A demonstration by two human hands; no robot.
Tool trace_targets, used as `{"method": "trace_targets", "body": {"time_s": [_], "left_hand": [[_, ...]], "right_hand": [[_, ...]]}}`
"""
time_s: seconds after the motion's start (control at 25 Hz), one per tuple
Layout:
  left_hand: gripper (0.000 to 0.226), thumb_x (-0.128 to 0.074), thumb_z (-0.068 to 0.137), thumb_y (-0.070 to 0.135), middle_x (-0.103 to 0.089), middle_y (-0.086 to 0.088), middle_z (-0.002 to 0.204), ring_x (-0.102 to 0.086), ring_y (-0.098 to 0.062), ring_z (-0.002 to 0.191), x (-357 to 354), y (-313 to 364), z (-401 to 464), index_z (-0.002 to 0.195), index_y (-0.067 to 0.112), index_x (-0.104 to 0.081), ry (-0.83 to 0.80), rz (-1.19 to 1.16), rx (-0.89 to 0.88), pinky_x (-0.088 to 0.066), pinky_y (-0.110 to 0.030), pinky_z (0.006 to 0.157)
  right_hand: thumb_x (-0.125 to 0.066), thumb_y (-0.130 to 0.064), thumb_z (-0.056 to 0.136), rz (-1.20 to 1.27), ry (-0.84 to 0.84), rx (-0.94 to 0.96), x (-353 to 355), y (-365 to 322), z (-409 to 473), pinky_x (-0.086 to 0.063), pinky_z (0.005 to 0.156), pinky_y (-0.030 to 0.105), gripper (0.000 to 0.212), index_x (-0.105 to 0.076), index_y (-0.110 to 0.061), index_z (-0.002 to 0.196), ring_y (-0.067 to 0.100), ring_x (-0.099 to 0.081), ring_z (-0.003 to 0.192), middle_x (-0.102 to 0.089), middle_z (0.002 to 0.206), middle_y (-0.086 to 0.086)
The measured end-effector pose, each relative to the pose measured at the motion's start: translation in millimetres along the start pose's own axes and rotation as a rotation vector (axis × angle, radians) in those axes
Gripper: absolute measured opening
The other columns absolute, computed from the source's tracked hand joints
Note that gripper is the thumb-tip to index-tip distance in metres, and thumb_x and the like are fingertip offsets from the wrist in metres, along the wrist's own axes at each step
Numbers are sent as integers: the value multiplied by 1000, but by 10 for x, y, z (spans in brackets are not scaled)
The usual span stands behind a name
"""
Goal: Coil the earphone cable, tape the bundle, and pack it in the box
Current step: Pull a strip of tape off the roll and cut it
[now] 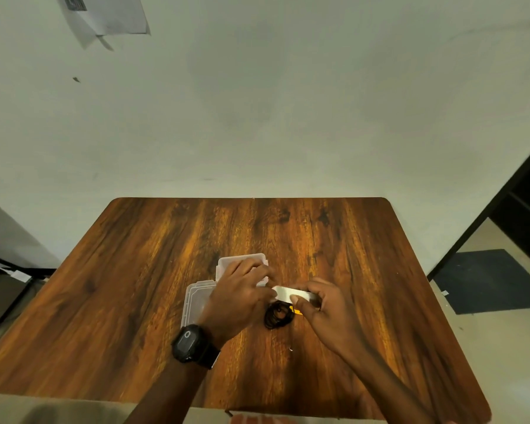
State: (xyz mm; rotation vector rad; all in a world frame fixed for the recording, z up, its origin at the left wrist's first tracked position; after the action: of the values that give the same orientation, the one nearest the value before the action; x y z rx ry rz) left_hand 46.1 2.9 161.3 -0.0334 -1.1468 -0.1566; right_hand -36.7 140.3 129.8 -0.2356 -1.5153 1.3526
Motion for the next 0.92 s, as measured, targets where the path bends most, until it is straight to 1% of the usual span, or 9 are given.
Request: {"method": "trace_targets", "body": {"time_s": [0.08, 0.16, 0.24, 0.32, 0.44, 0.6, 0.68, 0.76, 0.92], "left_hand": [[15, -59, 87, 35, -66, 15, 105, -50, -10, 109, 59, -54, 43, 87, 34, -73, 28, -76, 35, -43, -35, 90], [7, -69, 81, 34, -67, 21, 98, -50, -4, 105, 127, -229, 40, 85, 35, -74, 67, -294, 208, -41, -34, 86], [7, -72, 78, 38, -67, 23, 96, -50, -1, 103, 132, -295, 17, 85, 35, -75, 52, -392, 282, -43, -36, 85], [11, -69, 77, 43, -66, 22, 94, -50, -2, 100, 149, -199, 28, 84, 35, -74, 35, -294, 205, -44, -36, 83], [15, -70, 74, 44, -66, 18, 90, -52, -6, 97, 172, -61, 65, 83, 31, -73, 53, -197, 128, -39, -30, 82], [10, -70, 78, 39, -66, 18, 91, -52, -5, 100, 242, -59, 101, 81, 30, -72, 101, -236, 129, -39, -29, 82], [11, -68, 80, 40, -66, 20, 94, -49, -2, 104, 294, -113, 103, 84, 32, -72, 94, -314, 165, -39, -29, 85], [11, -65, 82, 41, -65, 21, 98, -47, 0, 108, 335, -115, 114, 87, 33, -70, 52, -365, 154, -38, -25, 88], [4, -61, 87, 36, -58, 23, 100, -46, 3, 109, 409, -43, 192, 88, 33, -63, 3, -368, 109, -35, -20, 88]], "right_hand": [[-69, -27, 87, 64, 14, -18, 27, -7, 6, -42, 60, 19, 16, -75, -27, 101, 5, -59, 73, -62, 78, -15], [-68, -32, 86, 82, 14, -7, 57, -39, 19, -44, 63, 25, 19, -75, -27, 104, 6, -59, 76, -64, 81, -15], [-69, -33, 86, -11, 6, 26, 90, -112, 13, -40, 67, 21, 23, -74, -30, 108, 3, -56, 84, -63, 85, -18], [-70, -34, 84, -132, 19, 76, 115, -223, 3, -38, 68, 19, 23, -73, -34, 107, -1, -51, 87, -64, 88, -19], [-71, -37, 82, -204, 44, 78, 147, -293, 1, -41, 69, 24, 18, -74, -32, 99, -2, -48, 85, -64, 86, -18], [-66, -40, 82, -187, 76, 68, 184, -285, 16, -42, 72, 31, 6, -64, -38, 87, -4, -46, 84, -56, 80, -26], [-56, -49, 83, -123, 71, 49, 190, -226, 42, -41, 71, 32, 7, -58, -43, 83, -2, -49, 84, -56, 79, -25], [-49, -55, 85, 18, 55, 13, 201, -123, 108, -42, 68, 31, 22, -62, -38, 82, 3, -55, 81, -60, 80, -15], [-46, -54, 93, 240, -3, 48, 272, -177, 248, -40, 66, 33, 27, -62, -37, 78, 10, -52, 71, -57, 70, -15]]}}
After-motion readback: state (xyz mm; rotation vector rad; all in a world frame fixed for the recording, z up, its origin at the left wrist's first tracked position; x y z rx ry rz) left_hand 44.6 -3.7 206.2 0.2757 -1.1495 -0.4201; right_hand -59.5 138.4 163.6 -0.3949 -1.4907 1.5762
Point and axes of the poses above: each hand's wrist, its own z-axis towards the middle knuckle, its own x-axis out of the back of the hand, y = z × x, the point moved 7 cm from there along z, towards the middle knuckle
